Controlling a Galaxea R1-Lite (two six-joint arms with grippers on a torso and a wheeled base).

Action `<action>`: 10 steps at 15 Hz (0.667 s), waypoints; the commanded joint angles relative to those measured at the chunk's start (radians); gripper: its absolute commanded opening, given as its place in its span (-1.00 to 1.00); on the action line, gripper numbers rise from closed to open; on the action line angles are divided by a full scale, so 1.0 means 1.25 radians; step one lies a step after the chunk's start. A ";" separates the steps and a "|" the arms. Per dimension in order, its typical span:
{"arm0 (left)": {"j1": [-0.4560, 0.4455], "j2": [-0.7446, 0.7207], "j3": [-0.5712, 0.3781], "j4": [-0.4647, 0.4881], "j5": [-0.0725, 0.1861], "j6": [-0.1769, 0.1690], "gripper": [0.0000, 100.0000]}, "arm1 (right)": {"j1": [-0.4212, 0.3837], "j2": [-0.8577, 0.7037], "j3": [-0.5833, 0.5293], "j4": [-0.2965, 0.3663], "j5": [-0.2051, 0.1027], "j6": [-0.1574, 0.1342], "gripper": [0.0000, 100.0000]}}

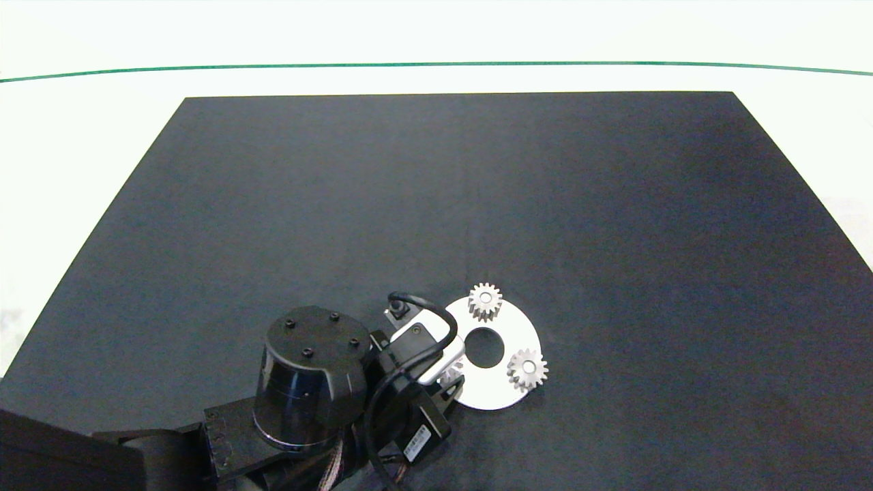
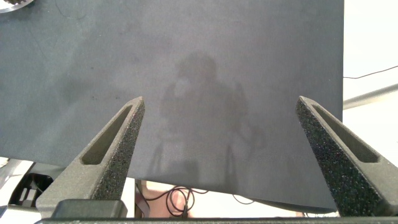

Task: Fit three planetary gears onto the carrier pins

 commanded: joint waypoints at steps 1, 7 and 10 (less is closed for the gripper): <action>-0.002 0.005 -0.005 -0.003 0.001 0.001 -0.74 | 0.000 -0.001 0.000 0.003 -0.002 -0.001 1.00; -0.004 0.027 0.002 -0.042 -0.001 0.004 -0.74 | 0.002 -0.001 0.000 0.003 -0.002 -0.001 1.00; -0.004 0.027 0.005 -0.044 -0.001 0.004 -0.74 | 0.002 -0.001 0.000 0.003 -0.002 -0.001 1.00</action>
